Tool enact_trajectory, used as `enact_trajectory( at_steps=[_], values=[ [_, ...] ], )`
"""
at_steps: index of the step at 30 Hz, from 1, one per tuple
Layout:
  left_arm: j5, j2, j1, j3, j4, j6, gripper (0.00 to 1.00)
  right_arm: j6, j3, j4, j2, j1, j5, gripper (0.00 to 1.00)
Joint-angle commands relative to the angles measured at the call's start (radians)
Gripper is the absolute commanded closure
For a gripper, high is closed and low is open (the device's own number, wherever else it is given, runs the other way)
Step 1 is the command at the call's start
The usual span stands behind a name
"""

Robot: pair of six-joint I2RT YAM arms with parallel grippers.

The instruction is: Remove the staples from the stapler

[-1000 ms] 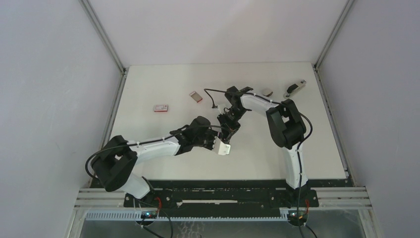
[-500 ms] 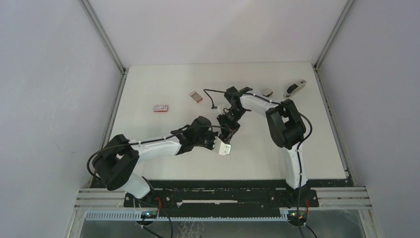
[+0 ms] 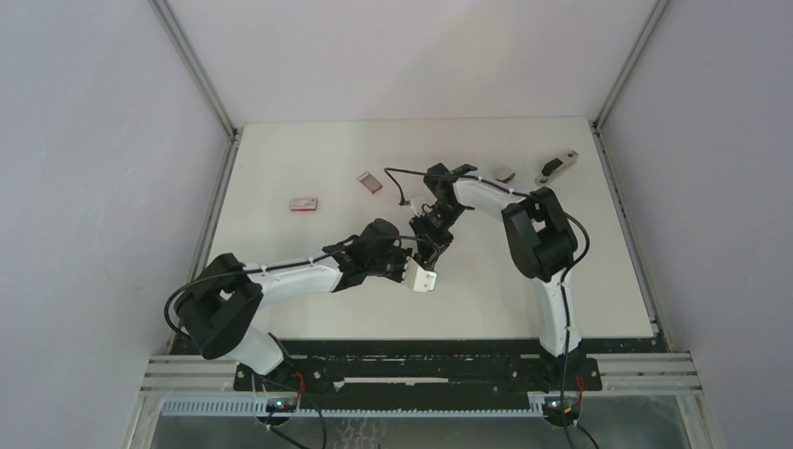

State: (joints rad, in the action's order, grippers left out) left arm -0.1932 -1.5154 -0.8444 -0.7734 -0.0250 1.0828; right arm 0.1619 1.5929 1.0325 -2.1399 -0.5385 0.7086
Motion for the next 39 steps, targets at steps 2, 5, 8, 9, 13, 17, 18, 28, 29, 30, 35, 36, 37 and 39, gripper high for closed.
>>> enact_trajectory(
  at_steps=[2, 5, 8, 9, 13, 17, 18, 28, 29, 30, 35, 36, 37, 39],
  values=[
    [-0.020, 0.020, -0.007, -0.044, 0.004, -0.018, 0.75, 0.020, 0.036, 0.002, 0.013, -0.005, 0.023, 1.00],
    [-0.023, 0.025, -0.007, -0.045, 0.002, -0.021, 0.75, 0.020, 0.036, 0.002, 0.010, -0.005, 0.022, 1.00],
    [-0.023, 0.035, -0.007, -0.047, 0.001, -0.027, 0.75, 0.020, 0.036, 0.002, 0.008, -0.001, 0.023, 1.00],
    [-0.022, 0.040, -0.007, -0.047, -0.001, -0.028, 0.75, 0.020, 0.036, 0.001, 0.009, 0.001, 0.024, 1.00],
    [-0.020, 0.058, -0.007, -0.051, -0.003, -0.040, 0.76, 0.021, 0.036, 0.002, 0.006, 0.007, 0.028, 1.00],
    [-0.019, 0.076, -0.006, -0.052, -0.004, -0.051, 0.76, 0.020, 0.037, 0.002, 0.004, 0.011, 0.023, 1.00],
    [-0.021, 0.081, -0.005, -0.052, -0.004, -0.052, 0.76, 0.020, 0.038, 0.002, 0.002, 0.011, 0.024, 1.00],
    [-0.103, 0.108, -0.005, -0.006, -0.047, -0.019, 0.76, 0.020, 0.045, 0.011, -0.010, 0.049, 0.069, 1.00],
    [-0.105, 0.110, -0.005, -0.002, -0.046, -0.016, 0.76, 0.018, 0.045, 0.012, -0.011, 0.052, 0.071, 1.00],
    [-0.104, 0.110, -0.005, 0.000, -0.045, -0.014, 0.76, 0.019, 0.045, 0.012, -0.013, 0.053, 0.072, 1.00],
    [-0.073, 0.105, -0.002, -0.012, -0.011, -0.048, 0.76, 0.019, 0.047, 0.014, -0.018, 0.053, 0.062, 1.00],
    [-0.068, 0.101, 0.005, -0.024, -0.010, -0.064, 0.76, 0.020, 0.048, 0.014, -0.015, 0.054, 0.057, 1.00],
    [-0.069, 0.098, 0.014, -0.035, -0.015, -0.072, 0.76, 0.021, 0.048, 0.014, -0.011, 0.055, 0.049, 1.00],
    [-0.079, 0.097, 0.034, -0.045, -0.027, -0.086, 0.76, 0.018, 0.047, 0.011, -0.003, 0.065, 0.030, 1.00]
  ],
)
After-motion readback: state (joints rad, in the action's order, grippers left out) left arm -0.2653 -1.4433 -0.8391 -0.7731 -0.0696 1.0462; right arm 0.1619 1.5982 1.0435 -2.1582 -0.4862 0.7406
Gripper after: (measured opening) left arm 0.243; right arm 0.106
